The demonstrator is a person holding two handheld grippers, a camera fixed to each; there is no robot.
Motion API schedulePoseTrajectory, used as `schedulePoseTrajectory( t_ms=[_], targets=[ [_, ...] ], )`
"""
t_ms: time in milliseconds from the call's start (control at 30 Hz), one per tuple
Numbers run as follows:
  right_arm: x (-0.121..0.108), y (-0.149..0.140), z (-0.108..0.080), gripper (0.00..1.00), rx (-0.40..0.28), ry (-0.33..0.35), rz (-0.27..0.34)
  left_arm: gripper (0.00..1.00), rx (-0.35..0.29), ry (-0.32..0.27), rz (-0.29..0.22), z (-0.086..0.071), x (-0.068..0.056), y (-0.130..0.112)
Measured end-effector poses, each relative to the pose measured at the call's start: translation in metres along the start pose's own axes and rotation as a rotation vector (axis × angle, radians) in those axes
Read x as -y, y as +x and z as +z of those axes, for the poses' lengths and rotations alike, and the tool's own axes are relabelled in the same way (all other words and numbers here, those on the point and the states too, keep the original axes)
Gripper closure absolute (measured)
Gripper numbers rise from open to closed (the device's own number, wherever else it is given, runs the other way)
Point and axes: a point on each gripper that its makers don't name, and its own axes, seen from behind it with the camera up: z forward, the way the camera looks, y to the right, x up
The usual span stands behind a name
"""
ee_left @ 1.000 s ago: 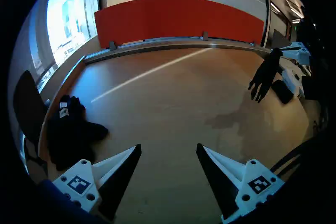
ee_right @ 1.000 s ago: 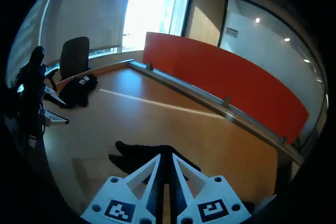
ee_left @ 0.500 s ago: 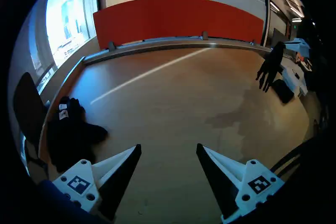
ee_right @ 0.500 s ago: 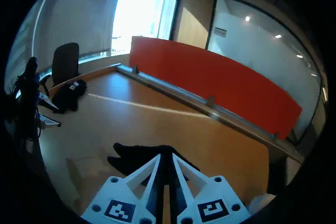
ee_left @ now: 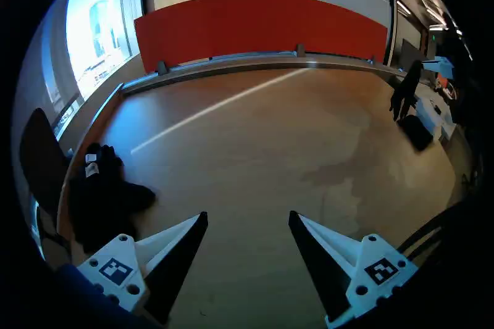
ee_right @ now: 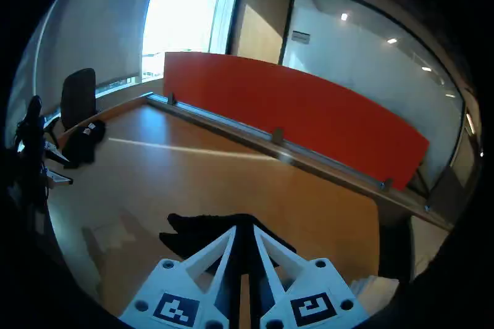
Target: Fold towel
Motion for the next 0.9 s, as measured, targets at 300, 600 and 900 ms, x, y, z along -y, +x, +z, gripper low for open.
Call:
schedulePoseTrajectory(
  t_ms=[300, 600, 900],
  targets=[
    [-0.046, -0.018, 0.001, 0.96, 0.03, -0.046, 0.024, 0.03, 0.007, 0.005, 0.007, 0.003, -0.004, 0.002],
    [-0.088, -0.039, 0.006, 0.96, 0.07, -0.077, 0.032, 0.03, 0.014, 0.015, 0.011, 0.004, -0.008, 0.004],
    [-0.126, -0.056, 0.012, 0.96, 0.109, -0.1, 0.043, 0.03, 0.017, 0.026, 0.012, 0.004, -0.01, 0.006]
  ],
)
